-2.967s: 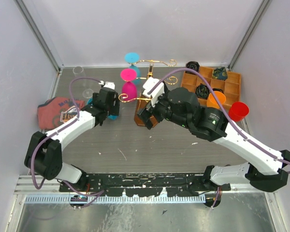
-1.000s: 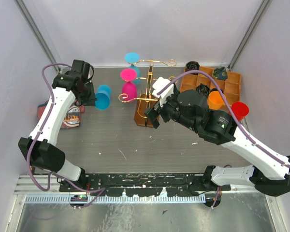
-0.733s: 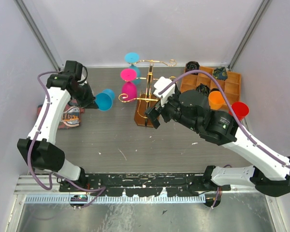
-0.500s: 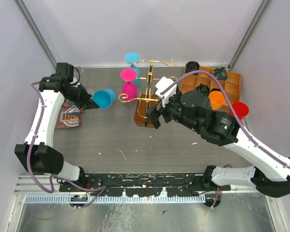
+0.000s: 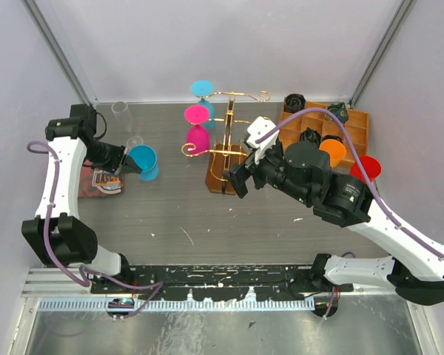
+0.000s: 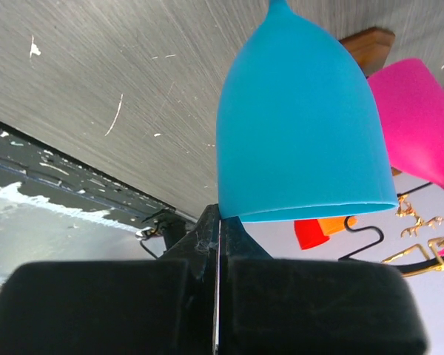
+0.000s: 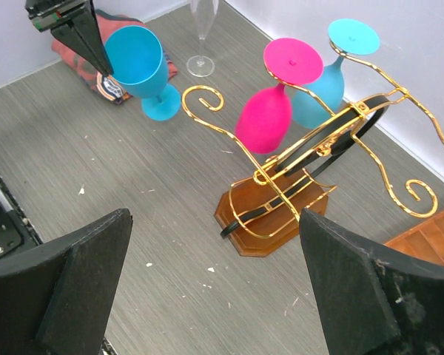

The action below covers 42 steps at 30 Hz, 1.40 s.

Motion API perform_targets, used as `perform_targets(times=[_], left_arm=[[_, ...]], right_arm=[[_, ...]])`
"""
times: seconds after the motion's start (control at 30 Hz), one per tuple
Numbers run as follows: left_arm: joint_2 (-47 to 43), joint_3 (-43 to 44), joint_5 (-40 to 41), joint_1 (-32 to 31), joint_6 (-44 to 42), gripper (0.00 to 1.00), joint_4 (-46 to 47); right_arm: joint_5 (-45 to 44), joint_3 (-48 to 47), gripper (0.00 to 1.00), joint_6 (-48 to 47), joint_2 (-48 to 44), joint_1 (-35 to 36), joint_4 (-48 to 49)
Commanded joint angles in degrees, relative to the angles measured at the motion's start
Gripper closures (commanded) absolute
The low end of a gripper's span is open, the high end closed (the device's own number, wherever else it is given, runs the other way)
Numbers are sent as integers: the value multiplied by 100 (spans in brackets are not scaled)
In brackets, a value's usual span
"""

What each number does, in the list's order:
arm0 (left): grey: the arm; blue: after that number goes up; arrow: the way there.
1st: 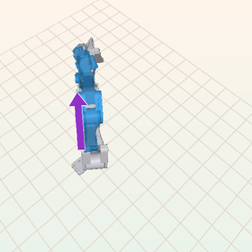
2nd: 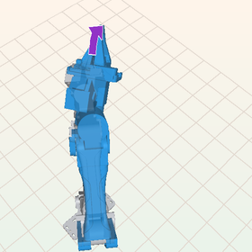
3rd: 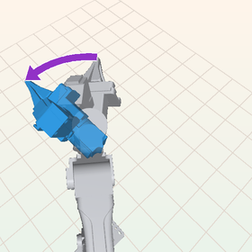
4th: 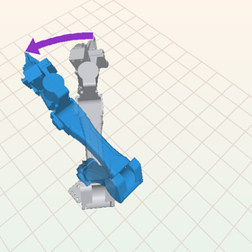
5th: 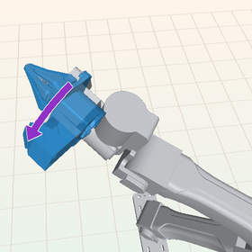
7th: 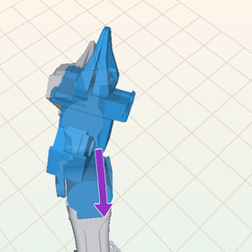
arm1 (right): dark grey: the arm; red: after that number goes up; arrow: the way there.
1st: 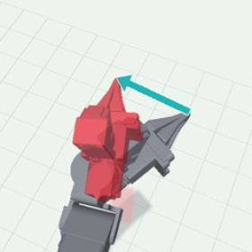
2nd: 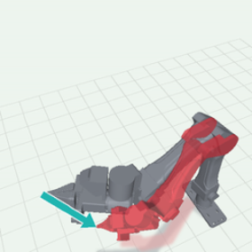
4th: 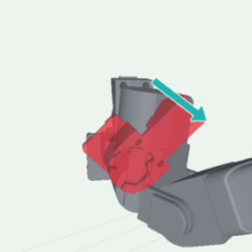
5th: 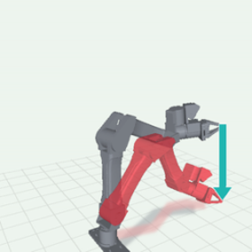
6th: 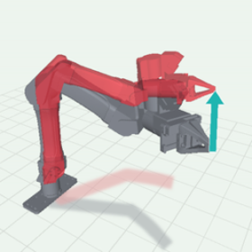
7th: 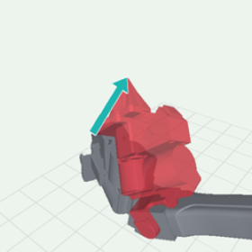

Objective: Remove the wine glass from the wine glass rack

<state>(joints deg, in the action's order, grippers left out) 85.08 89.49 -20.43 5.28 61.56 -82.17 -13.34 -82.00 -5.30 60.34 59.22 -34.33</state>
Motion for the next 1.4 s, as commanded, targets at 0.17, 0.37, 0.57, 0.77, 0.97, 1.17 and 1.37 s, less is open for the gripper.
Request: perform_targets(times=[0.17, 0.37, 0.57, 0.77, 0.97, 1.17, 1.37], left_arm=[[826, 452, 217, 96, 599, 100, -509], [994, 129, 55, 194, 838, 100, 77], [1235, 155, -76, 282, 777, 100, 308], [1370, 11, -387, 503, 676, 100, 583], [1415, 92, -360, 653, 550, 59, 458], [1537, 287, -380, 716, 383, 19, 216], [1442, 772, -194, 737, 235, 1, -155]], right_arm=[[247, -49, 1, 305, -209, -10, 418], [133, 122, 1, 327, -393, -15, 403], [-89, 206, 0, 283, -410, -15, 374], [-64, 164, 0, 220, -301, -15, 374], [-71, 31, 0, 161, -129, -9, 348], [22, -62, 0, 167, 56, -16, 356], [-59, -162, 0, 145, 145, -10, 365]])
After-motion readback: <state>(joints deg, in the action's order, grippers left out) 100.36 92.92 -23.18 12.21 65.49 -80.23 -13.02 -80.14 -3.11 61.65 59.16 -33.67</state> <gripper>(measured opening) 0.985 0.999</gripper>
